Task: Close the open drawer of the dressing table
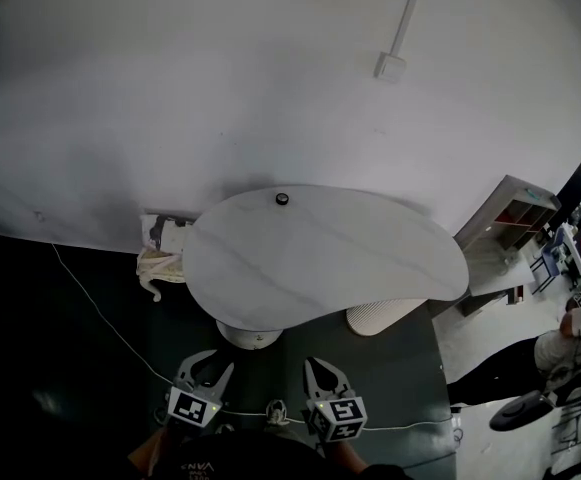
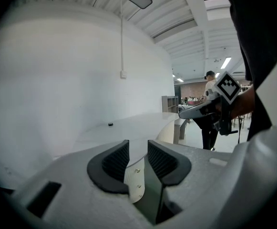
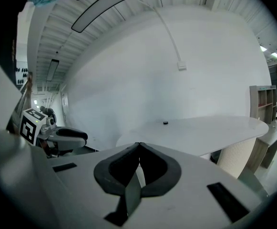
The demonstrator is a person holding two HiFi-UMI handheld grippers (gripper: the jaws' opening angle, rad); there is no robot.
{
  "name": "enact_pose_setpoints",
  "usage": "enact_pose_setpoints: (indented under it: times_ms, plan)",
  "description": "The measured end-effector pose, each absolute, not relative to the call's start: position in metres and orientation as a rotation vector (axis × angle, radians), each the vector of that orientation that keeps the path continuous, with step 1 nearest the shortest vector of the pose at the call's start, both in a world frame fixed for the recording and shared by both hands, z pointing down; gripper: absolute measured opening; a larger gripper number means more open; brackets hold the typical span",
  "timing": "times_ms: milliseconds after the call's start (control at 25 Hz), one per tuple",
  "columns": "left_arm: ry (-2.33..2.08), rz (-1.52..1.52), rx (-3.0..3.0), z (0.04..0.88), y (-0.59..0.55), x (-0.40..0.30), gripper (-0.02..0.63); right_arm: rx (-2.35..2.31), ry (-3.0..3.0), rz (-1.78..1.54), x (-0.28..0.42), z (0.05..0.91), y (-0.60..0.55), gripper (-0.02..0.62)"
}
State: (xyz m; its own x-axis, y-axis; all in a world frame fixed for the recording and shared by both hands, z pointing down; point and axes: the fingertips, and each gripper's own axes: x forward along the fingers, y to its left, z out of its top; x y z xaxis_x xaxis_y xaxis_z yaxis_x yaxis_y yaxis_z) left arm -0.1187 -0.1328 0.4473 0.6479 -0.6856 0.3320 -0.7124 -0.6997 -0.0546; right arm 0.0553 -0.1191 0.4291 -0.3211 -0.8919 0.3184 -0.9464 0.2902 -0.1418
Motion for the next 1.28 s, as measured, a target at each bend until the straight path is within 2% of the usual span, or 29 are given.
enact_pose_setpoints:
  times_ms: [120,320,1280]
  plan:
    - [-1.205,0.529,2.769,0.450,-0.138,-0.121,0.082,1.695,-2.385,0.460,0.054,0.429,-0.124,0.006]
    - [-1.250,0.523,2.753,0.448,-0.150,-0.126,0.031,1.657,-2.411,0.440,0.049,0.426,-0.138,0.005]
    - [-1.318,0.515,2.666,0.455,-0.180,-0.138,0.020,1.547,-2.409,0.358,0.035,0.430,-0.177,0.004]
